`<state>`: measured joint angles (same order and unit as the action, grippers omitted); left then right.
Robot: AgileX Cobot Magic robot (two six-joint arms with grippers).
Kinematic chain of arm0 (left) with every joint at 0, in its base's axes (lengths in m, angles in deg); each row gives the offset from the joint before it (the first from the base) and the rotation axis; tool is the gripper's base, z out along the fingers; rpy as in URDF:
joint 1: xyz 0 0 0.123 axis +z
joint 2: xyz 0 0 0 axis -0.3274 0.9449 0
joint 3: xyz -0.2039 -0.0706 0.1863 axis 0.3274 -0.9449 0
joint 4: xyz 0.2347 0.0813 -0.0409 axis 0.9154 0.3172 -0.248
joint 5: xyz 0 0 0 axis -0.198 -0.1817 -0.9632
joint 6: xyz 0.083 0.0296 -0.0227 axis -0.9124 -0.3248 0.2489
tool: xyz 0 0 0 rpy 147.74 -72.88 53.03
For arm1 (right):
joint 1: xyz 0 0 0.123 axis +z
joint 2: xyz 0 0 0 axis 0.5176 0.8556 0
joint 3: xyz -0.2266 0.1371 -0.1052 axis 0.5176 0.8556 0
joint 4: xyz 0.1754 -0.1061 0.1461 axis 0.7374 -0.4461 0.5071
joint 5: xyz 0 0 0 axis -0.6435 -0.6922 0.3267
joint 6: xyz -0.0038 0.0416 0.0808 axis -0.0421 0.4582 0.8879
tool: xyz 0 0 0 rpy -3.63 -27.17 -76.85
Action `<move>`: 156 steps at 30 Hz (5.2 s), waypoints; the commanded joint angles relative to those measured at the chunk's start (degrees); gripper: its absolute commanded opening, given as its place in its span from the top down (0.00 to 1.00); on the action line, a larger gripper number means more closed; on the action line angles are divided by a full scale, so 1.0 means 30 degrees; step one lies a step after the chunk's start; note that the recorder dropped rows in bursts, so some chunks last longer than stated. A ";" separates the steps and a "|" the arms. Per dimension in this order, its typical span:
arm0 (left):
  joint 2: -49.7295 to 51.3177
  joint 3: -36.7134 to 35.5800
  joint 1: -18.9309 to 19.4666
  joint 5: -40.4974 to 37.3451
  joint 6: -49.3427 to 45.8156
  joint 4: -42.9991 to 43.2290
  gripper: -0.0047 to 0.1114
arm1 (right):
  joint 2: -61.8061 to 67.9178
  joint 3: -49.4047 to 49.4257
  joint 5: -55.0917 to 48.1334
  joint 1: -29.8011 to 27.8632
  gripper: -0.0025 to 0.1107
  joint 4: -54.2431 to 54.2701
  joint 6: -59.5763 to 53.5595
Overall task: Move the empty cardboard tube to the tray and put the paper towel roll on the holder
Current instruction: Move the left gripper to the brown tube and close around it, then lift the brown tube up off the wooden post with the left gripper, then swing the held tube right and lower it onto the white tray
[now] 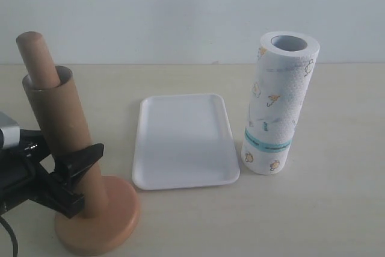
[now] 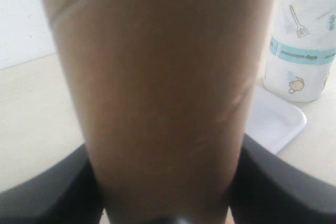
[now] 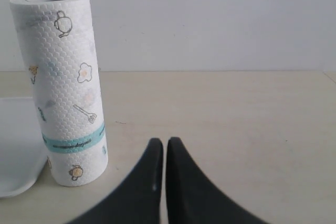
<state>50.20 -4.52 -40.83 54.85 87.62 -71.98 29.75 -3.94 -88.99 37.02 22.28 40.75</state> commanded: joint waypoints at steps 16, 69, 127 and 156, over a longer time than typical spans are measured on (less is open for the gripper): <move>-0.1189 0.0012 -0.0071 -0.0288 -0.0431 -0.0087 0.92 | -0.0100 -0.0014 0.0155 -0.0051 0.95 -0.0106 -0.0006; -1.4284 1.0310 -0.0071 -1.1620 1.8893 1.5519 0.92 | -0.0100 -0.0014 0.0155 -0.0051 0.95 -0.0106 -0.0006; 0.4910 2.5451 0.6387 0.5193 3.9816 2.4318 0.92 | -0.0100 -0.0014 0.0792 -0.0051 0.95 0.0000 -0.0006; 1.1775 2.5959 0.5461 0.5193 3.9109 2.6375 0.92 | -0.0100 -0.0014 0.0792 -0.0051 0.95 0.0000 -0.0006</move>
<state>84.31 72.92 -23.99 70.08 205.80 7.44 29.75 -3.94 -87.16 37.02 22.28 40.75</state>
